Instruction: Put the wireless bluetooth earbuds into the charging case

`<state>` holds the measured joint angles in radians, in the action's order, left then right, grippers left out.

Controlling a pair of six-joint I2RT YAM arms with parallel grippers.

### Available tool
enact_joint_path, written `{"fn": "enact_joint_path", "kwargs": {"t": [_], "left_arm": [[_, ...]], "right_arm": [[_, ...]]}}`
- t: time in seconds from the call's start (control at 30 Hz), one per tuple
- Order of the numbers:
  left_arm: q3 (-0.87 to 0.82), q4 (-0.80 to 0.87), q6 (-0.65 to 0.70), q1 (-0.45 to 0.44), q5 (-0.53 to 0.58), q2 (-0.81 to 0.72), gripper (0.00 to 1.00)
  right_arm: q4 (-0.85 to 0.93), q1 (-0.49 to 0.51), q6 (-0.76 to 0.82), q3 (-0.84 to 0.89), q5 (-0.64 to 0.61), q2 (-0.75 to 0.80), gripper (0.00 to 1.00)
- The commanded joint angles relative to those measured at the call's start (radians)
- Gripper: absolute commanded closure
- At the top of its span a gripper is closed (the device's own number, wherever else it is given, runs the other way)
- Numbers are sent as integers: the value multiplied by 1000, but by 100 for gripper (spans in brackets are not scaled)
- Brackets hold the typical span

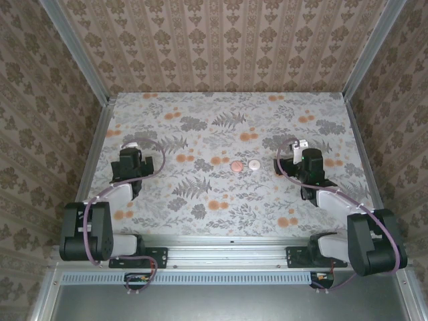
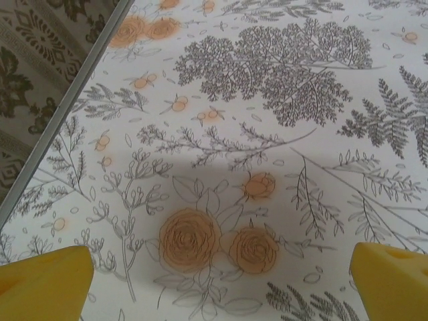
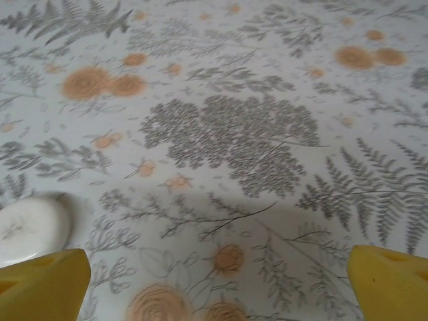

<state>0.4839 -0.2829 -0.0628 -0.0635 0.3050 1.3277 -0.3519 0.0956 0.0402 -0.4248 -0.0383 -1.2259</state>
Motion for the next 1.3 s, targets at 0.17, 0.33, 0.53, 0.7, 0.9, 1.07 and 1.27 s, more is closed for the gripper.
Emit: {"fn": "enact_joint_path", "kwargs": {"t": [0.17, 0.33, 0.53, 0.7, 0.9, 1.07, 1.27], "left_arm": [[-68, -417, 59, 15, -30, 59, 0], [-142, -729, 108, -4, -79, 225, 0], [-93, -603, 79, 13, -94, 210, 0], [-100, -607, 67, 27, -110, 206, 0], [-102, -608, 67, 26, -109, 206, 0], [-102, -610, 69, 24, -109, 205, 0], [-100, -607, 75, 20, -105, 205, 0]], "right_arm": [[-253, -20, -35, 60, -47, -23, 0], [-372, -21, -32, 60, -4, -88, 0], [-497, -24, -1, 46, -16, -227, 0], [-602, -50, -17, 64, 14, -308, 0], [-494, -93, -76, 12, 17, -308, 0], [-497, -94, -77, 12, 18, -309, 0], [-498, -96, -77, 14, 22, -308, 0]]}}
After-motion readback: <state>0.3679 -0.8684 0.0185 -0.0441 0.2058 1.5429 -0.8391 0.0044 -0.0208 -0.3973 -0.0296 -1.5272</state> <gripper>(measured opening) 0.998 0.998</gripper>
